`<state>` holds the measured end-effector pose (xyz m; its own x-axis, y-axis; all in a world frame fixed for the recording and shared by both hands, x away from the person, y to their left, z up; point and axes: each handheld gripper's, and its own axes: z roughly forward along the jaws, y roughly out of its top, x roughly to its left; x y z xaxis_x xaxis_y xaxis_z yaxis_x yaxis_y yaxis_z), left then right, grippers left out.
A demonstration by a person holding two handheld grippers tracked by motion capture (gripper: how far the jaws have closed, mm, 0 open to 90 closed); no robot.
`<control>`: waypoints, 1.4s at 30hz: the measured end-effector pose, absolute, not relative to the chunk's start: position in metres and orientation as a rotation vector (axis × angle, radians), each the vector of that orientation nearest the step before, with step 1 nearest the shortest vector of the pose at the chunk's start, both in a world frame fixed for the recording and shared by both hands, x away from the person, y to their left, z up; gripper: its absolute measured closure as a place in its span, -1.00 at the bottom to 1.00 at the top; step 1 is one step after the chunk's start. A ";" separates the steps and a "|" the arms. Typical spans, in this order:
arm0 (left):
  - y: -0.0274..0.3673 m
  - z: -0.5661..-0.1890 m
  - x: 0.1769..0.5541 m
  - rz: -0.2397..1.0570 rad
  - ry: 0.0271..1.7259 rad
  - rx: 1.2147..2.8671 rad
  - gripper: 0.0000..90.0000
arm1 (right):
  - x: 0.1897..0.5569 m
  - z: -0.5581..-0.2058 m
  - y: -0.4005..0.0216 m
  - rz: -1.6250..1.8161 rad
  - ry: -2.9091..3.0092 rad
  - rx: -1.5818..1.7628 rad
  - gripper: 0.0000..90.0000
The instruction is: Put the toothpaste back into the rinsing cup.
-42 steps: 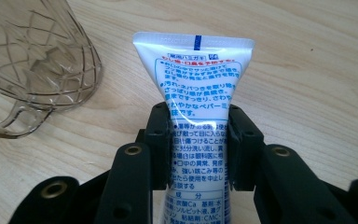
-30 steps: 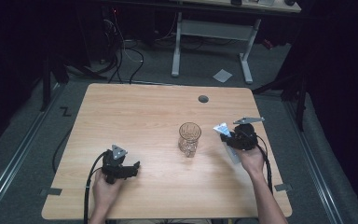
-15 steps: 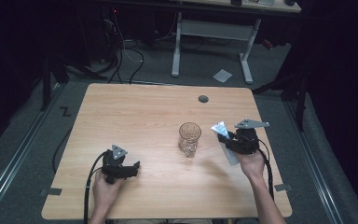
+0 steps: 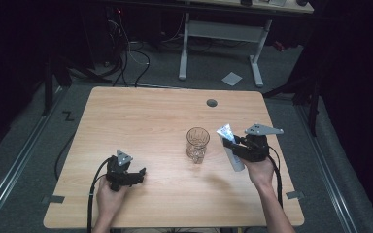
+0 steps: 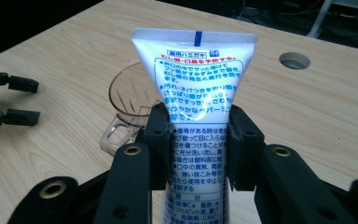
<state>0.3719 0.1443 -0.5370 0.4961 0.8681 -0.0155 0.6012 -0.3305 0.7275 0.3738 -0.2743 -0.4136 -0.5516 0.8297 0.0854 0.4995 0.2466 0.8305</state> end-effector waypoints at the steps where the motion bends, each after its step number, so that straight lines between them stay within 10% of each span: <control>1: 0.144 -0.537 0.372 0.500 1.203 2.056 -0.67 | 0.373 -0.413 -0.273 1.226 2.154 1.216 0.47; 42: 0.144 -0.537 0.372 0.499 1.202 2.058 -0.67 | 0.406 -0.379 -0.221 1.380 2.144 1.073 0.46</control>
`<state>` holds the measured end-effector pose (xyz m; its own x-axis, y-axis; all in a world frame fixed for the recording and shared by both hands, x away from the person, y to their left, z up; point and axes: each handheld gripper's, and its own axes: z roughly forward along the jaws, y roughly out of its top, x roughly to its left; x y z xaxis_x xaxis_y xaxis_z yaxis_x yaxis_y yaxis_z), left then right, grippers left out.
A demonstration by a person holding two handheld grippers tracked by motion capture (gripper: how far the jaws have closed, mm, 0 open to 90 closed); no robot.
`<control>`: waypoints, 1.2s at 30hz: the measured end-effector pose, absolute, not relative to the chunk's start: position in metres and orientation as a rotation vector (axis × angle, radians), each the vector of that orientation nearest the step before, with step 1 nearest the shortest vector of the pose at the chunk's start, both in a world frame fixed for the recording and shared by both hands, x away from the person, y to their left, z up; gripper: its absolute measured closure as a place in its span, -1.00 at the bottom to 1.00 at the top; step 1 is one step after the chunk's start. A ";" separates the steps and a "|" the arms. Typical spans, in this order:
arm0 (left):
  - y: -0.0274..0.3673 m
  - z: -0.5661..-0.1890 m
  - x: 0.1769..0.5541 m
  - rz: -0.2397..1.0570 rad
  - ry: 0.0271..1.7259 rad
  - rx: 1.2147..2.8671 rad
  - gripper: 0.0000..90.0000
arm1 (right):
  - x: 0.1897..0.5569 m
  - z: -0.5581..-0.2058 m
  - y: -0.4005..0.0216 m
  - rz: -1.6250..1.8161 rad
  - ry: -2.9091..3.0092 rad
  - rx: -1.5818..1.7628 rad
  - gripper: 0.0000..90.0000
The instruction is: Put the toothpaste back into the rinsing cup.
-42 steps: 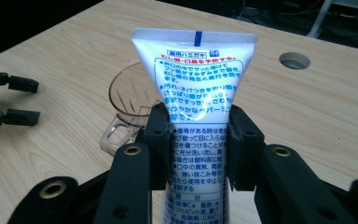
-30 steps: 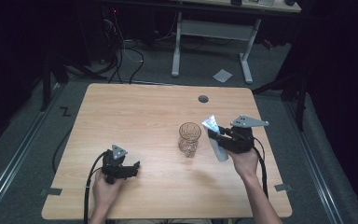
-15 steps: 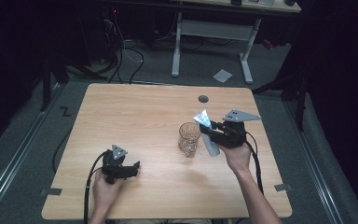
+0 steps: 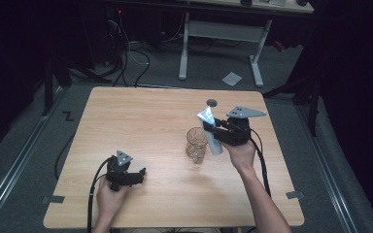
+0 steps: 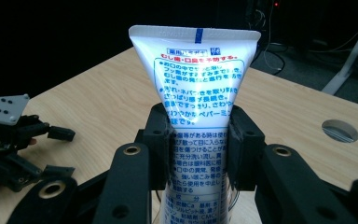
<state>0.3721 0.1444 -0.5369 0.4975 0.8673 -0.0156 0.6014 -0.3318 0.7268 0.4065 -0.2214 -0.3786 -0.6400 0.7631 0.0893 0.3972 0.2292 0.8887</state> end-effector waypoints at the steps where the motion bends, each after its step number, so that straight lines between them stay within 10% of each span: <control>1: 0.144 -0.537 0.372 0.499 1.202 2.058 -0.67 | 0.409 -0.377 -0.220 1.384 2.138 1.076 0.46; 36: 0.144 -0.537 0.372 0.498 1.201 2.060 -0.67 | 0.453 -0.388 -0.187 1.316 2.143 1.088 0.45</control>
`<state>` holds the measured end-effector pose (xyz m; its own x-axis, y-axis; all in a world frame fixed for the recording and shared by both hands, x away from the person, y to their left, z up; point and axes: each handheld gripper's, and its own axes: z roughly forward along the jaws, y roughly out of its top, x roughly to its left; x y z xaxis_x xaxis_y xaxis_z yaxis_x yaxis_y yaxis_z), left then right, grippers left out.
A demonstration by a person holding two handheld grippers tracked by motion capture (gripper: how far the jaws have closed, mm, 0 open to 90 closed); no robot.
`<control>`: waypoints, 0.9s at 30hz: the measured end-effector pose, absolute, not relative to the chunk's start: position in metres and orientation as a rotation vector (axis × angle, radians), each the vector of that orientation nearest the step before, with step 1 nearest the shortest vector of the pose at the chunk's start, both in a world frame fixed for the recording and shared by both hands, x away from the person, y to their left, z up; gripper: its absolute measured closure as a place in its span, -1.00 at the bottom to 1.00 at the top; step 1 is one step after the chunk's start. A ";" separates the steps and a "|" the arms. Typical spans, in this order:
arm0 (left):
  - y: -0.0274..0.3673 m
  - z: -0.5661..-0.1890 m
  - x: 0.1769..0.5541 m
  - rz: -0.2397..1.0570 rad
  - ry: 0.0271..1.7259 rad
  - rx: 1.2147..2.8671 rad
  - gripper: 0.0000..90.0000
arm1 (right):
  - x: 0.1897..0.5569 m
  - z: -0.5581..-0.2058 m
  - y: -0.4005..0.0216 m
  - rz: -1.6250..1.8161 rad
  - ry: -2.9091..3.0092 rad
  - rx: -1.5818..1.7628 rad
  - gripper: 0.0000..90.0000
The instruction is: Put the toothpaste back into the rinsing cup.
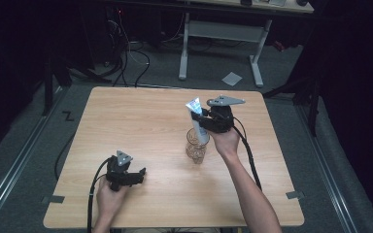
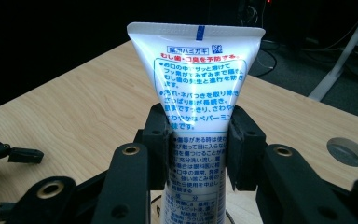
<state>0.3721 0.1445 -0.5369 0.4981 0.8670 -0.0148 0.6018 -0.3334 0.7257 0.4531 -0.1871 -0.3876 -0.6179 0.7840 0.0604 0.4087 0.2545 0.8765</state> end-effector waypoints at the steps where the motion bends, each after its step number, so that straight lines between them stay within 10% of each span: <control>1: 0.144 -0.537 0.372 0.498 1.201 2.060 -0.67 | 0.453 -0.388 -0.187 1.316 2.143 1.088 0.45; 27: 0.144 -0.537 0.372 0.500 1.202 2.060 -0.67 | 0.451 -0.408 -0.184 1.232 2.201 1.088 0.44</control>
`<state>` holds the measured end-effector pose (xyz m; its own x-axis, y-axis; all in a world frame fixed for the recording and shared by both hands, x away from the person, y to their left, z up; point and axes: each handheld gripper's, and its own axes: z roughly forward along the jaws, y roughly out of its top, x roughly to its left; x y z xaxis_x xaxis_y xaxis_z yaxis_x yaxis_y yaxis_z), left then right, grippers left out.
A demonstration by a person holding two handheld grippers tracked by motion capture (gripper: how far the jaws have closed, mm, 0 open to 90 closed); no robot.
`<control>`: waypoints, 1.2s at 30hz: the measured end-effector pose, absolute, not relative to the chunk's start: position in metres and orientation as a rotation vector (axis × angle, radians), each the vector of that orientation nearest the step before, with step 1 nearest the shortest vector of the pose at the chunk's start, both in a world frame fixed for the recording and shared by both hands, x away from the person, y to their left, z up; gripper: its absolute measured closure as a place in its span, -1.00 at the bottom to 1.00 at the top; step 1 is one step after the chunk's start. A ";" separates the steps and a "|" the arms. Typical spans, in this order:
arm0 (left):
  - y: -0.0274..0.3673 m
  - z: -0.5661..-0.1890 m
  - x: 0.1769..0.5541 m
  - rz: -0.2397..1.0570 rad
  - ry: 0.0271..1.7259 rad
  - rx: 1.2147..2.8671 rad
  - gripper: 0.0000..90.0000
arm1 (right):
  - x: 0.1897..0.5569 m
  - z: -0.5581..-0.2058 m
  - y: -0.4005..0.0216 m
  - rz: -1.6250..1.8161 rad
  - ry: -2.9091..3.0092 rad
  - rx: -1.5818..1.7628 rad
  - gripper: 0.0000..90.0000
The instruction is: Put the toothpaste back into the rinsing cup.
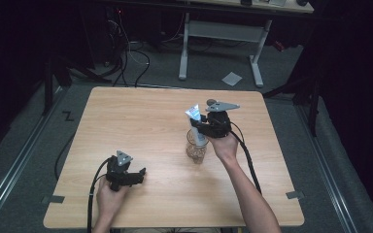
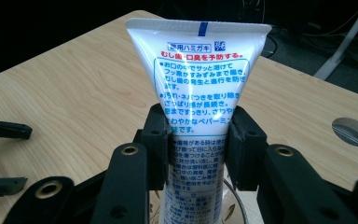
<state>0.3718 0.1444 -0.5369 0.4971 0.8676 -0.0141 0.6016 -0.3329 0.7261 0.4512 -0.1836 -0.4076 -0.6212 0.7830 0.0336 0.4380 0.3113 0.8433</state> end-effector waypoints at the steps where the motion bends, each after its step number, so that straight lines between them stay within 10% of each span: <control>1: 0.144 -0.537 0.372 0.500 1.202 2.060 -0.67 | 0.450 -0.408 -0.183 1.230 2.201 1.088 0.44; 36: 0.144 -0.537 0.372 0.500 1.202 2.057 -0.67 | 0.442 -0.433 -0.192 1.217 2.226 1.106 0.41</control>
<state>0.3719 0.1443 -0.5370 0.4968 0.8677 -0.0155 0.6011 -0.3311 0.7273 0.4415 -0.1921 -0.4335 -0.6226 0.7812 0.0460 0.4602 0.3180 0.8289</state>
